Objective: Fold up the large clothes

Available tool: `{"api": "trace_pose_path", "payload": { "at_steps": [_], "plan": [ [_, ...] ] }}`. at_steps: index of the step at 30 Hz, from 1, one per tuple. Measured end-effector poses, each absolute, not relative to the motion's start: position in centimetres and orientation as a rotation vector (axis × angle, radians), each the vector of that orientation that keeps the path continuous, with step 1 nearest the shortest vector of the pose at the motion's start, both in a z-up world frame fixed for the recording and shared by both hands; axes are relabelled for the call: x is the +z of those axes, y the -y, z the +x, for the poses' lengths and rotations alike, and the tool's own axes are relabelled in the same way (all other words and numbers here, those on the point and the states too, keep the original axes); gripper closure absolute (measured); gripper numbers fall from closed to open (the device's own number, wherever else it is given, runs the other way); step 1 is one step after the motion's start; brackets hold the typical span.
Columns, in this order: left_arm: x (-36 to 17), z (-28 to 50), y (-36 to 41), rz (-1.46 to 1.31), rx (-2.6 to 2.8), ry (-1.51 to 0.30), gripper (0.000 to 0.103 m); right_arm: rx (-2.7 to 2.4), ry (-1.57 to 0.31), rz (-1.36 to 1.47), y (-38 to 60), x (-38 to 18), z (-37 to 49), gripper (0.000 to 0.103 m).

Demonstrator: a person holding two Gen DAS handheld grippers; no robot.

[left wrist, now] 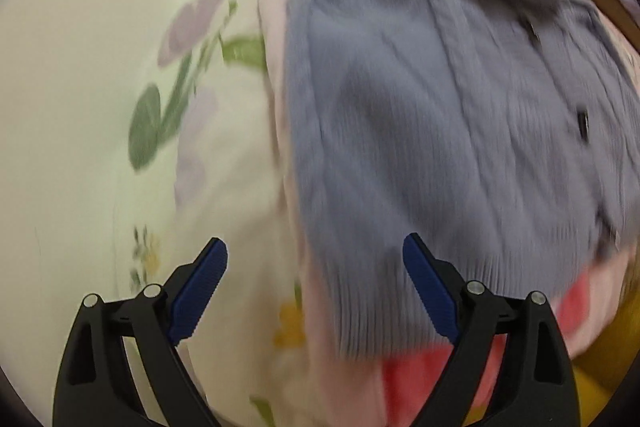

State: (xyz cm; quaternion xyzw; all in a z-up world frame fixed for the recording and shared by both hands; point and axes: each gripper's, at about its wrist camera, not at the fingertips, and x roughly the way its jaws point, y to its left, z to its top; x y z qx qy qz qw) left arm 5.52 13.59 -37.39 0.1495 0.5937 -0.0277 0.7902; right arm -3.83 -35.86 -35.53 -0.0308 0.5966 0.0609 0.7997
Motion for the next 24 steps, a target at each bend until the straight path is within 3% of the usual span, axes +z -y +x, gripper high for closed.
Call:
{"api": "trace_pose_path", "payload": {
  "at_steps": [11,17,23,24],
  "plan": [
    [-39.9,3.9,-14.9,0.270,-0.115,-1.330,0.014,0.153,-1.389,-0.101,32.9,-40.4,-6.5,0.025],
    [-37.9,3.0,-11.6,0.290,-0.192,-1.246,0.021,0.128,-1.396,-0.043,32.6,-39.6,-7.7,0.025],
    [-39.3,3.7,-11.0,0.233,-0.174,-1.296,0.039,0.120,-1.413,-0.047,32.1,-40.1,-8.7,0.023],
    [-39.5,3.9,-11.4,0.191,-0.141,-1.300,0.047,0.109,-1.416,-0.029,32.3,-40.2,-8.5,0.026]
  ]
}}
